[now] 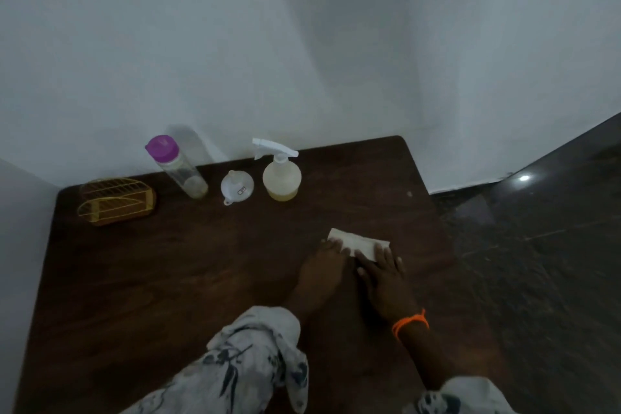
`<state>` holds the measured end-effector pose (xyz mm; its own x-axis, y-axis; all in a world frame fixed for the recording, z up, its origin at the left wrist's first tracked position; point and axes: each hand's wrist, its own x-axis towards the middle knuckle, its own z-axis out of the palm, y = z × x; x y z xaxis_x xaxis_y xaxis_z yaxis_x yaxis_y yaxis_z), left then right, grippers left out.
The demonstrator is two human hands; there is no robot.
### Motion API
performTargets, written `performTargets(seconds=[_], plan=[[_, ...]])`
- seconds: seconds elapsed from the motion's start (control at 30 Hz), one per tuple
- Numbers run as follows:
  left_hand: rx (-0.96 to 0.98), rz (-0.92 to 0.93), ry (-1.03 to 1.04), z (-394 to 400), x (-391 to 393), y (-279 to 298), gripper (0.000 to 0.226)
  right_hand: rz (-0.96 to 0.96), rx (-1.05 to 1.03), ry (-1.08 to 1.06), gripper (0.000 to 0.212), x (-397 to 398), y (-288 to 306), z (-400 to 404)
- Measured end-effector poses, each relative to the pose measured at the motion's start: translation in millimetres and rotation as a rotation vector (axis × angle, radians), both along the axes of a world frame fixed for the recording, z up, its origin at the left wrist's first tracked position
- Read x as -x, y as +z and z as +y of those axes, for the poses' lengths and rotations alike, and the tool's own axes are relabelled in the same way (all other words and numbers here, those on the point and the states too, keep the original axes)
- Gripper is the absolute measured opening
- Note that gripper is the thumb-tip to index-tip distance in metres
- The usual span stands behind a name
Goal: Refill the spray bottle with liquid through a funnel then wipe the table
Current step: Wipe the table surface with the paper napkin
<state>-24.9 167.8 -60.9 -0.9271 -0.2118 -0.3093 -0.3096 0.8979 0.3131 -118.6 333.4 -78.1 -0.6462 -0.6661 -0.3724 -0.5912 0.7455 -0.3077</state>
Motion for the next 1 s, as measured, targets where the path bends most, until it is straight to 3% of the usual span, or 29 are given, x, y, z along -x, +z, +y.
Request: performTargets(seconds=[0.17,0.47,0.73,1.0], plan=[[0.067,0.033,0.033,-39,44,-5,0.05,-0.01,-0.011,0.034,0.047,51,5,-57],[0.06,0.034,0.153,-70,67,-9,0.052,0.019,-0.026,0.129,0.059,87,-1,-114],[0.057,0.013,0.158,-75,20,-8,0.055,0.086,-0.043,0.225,0.054,49,-3,-117],[0.001,-0.042,0.165,-64,-91,-3,0.061,0.08,0.005,0.271,0.057,-59,-10,-91]])
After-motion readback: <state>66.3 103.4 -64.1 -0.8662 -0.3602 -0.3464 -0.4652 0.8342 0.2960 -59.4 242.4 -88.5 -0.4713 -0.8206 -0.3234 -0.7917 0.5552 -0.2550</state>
